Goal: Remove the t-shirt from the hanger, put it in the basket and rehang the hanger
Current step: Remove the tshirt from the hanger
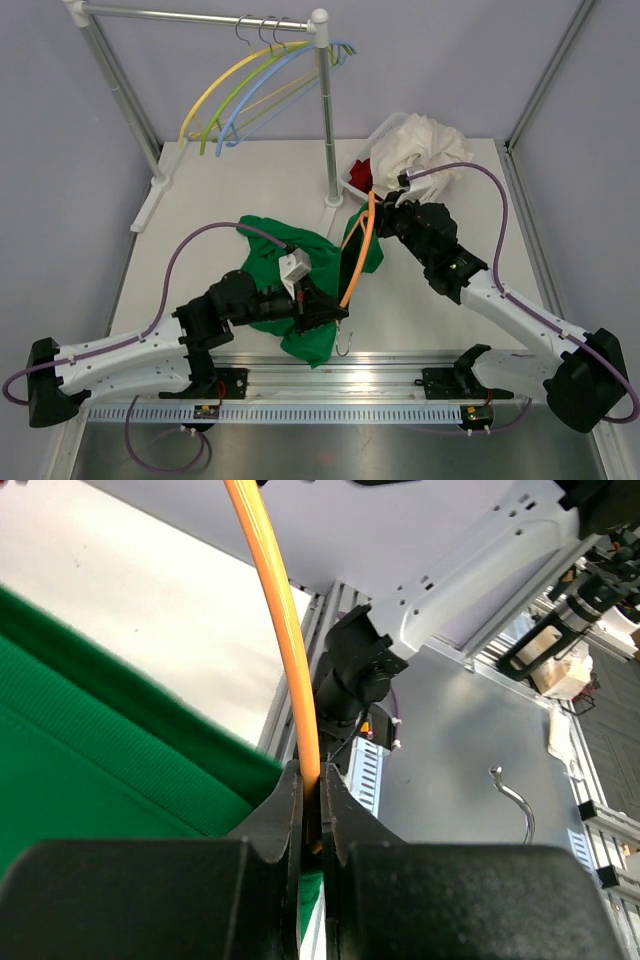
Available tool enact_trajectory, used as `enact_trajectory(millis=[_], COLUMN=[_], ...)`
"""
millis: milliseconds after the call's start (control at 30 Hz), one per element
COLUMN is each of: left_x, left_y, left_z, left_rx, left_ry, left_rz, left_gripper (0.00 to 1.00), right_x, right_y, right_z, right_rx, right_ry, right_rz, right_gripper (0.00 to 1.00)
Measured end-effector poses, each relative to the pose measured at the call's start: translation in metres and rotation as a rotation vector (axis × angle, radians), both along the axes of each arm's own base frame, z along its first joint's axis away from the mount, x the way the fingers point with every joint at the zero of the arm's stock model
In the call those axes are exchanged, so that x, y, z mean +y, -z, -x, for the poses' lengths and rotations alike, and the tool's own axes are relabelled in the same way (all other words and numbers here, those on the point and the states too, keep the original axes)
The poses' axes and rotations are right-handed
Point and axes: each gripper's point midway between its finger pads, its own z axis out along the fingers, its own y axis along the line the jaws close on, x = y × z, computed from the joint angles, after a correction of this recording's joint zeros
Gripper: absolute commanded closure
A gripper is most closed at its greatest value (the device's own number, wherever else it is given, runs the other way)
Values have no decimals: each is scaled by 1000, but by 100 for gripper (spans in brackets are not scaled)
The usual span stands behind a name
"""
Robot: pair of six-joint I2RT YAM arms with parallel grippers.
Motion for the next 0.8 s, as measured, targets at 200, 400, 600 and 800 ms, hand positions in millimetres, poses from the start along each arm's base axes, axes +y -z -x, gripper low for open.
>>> enact_trajectory(millis=[200, 400, 600, 800], left_x=[9, 38, 54, 41], left_y=[-11, -57, -97, -95], left_z=[10, 6, 0, -10], left_rx=[-30, -133, -218, -249], left_ry=[22, -66, -141, -158], left_rz=[47, 187, 331, 304], left_gripper=[100, 100, 100, 100], right_x=[18, 51, 94, 115], right_y=[31, 88, 112, 145], right_z=[36, 125, 194, 224], right_rx=[-28, -21, -6, 28], right_ry=[-183, -483, -766, -844], right_rz=[-86, -94, -55, 31], right_gripper=[100, 100, 100, 100])
